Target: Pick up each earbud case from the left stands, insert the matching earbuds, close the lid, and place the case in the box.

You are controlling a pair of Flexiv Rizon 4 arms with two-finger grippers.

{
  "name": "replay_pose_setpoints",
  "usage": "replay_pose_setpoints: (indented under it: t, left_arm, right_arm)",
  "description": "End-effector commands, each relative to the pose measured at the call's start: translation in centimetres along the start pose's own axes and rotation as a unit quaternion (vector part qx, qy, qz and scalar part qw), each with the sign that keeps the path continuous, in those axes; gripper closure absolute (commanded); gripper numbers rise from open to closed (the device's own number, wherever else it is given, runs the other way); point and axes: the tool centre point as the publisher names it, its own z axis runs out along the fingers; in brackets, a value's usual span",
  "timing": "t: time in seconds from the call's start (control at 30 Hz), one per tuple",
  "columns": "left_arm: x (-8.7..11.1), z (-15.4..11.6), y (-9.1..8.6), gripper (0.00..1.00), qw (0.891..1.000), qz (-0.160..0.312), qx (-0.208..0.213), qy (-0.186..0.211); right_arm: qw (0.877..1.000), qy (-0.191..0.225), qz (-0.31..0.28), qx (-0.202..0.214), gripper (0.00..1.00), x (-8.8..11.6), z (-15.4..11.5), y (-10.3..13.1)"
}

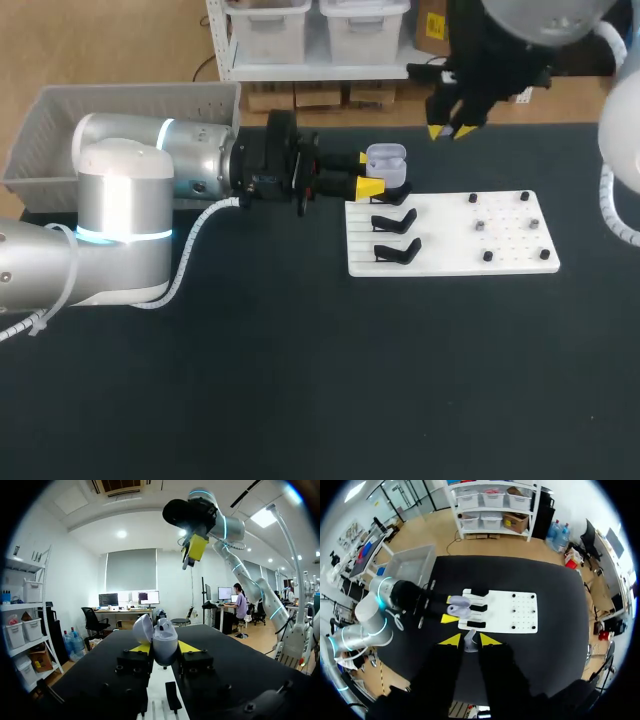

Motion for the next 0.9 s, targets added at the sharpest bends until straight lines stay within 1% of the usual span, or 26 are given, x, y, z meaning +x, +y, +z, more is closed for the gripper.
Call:
replay_pose_setpoints:
  t: [0.03, 0.13, 0.23, 0.43, 0.77, 0.9]
  left_arm:
    - [0.1, 0.0, 0.0, 1.00, 1.000, 0.001, -0.001, -0.001]
    - [0.1, 0.0, 0.0, 1.00, 1.000, 0.001, -0.001, -0.001]
    - [0.1, 0.0, 0.0, 1.00, 1.000, 0.001, -0.001, -0.001]
    - [0.1, 0.0, 0.0, 1.00, 1.000, 0.001, -0.001, -0.001]
    - [0.1, 0.0, 0.0, 1.00, 1.000, 0.001, -0.001, -0.001]
    - [0.1, 0.0, 0.0, 1.00, 1.000, 0.001, -0.001, -0.001]
  right_arm:
    - [0.999, 0.045, -0.021, -0.012, 1.00, -0.7, 0.6, 1.4]
    - [0.996, 0.074, -0.044, -0.019, 1.00, -0.6, 1.4, 2.5]
    - [0.993, 0.092, -0.065, -0.018, 1.00, -0.5, 2.1, 3.5]
    - [0.989, 0.113, -0.089, -0.013, 1.00, -0.3, 3.5, 4.2]
    - [0.984, 0.125, -0.125, -0.009, 1.00, 0.0, 5.3, 4.1]
    - [0.983, 0.122, -0.141, 0.007, 1.00, -0.4, 6.0, 4.2]
